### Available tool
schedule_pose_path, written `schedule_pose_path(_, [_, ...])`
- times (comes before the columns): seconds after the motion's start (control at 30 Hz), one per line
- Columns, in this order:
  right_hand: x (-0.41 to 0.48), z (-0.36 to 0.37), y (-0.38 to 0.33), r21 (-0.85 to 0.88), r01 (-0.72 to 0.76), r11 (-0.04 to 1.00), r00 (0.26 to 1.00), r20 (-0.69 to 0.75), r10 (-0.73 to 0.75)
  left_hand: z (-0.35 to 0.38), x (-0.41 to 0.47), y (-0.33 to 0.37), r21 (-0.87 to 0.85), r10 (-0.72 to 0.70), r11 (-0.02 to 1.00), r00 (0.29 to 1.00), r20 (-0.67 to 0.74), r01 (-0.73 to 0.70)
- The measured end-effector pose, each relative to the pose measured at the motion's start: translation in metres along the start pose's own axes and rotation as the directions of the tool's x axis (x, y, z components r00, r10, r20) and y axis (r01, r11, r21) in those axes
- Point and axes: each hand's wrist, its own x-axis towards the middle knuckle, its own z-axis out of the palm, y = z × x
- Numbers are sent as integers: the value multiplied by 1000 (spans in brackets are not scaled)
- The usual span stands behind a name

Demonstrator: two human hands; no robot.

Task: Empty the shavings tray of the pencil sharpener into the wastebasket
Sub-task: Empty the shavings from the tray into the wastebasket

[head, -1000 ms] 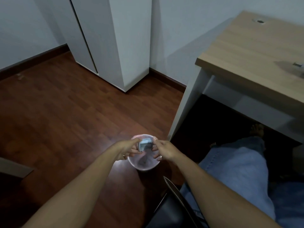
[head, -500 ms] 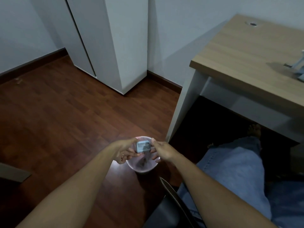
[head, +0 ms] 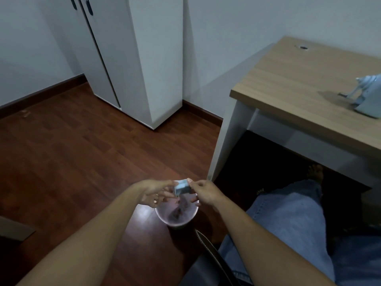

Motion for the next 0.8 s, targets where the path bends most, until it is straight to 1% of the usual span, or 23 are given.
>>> schedule_pose_path(0.1, [-2, -5, -12, 60, 64, 996, 998, -23, -62, -2, -5, 3, -52, 186, 981, 981, -48, -188])
schedule_pose_path(0.17, [-6, -10, -23, 58, 144, 988, 989, -46, -142, -5, -12, 11, -80, 298, 949, 950, -93, -306])
schedule_pose_path(0.27, [-16, -21, -45, 58, 248, 967, 967, -81, -243, -8, -28, 31, -113, 423, 893, 899, -116, -435])
schedule_pose_path(0.4, [-28, -43, -82, -13, 365, 931, 922, -132, -363, -4, -52, 62, -98, 572, 802, 804, -163, -590])
schedule_pose_path(0.47, [-37, -52, -103, -36, 415, 909, 897, -150, -415, -2, -63, 77, -107, 639, 738, 741, -207, -667])
schedule_pose_path(0.53, [-49, -62, -127, -56, 460, 886, 871, -165, -462, -1, -76, 95, -94, 696, 676, 675, -246, -731])
schedule_pose_path(0.6, [-61, -74, -150, -66, 500, 863, 843, -192, -503, 0, -91, 115, -71, 746, 620, 615, -256, -782])
schedule_pose_path(0.73, [-78, -98, -195, -75, 587, 806, 782, -204, -589, -1, -115, 158, -84, 808, 533, 535, -248, -842])
schedule_pose_path(0.8, [-91, -112, -217, -106, 622, 776, 751, -202, -629, 0, -128, 180, -76, 832, 496, 498, -246, -865])
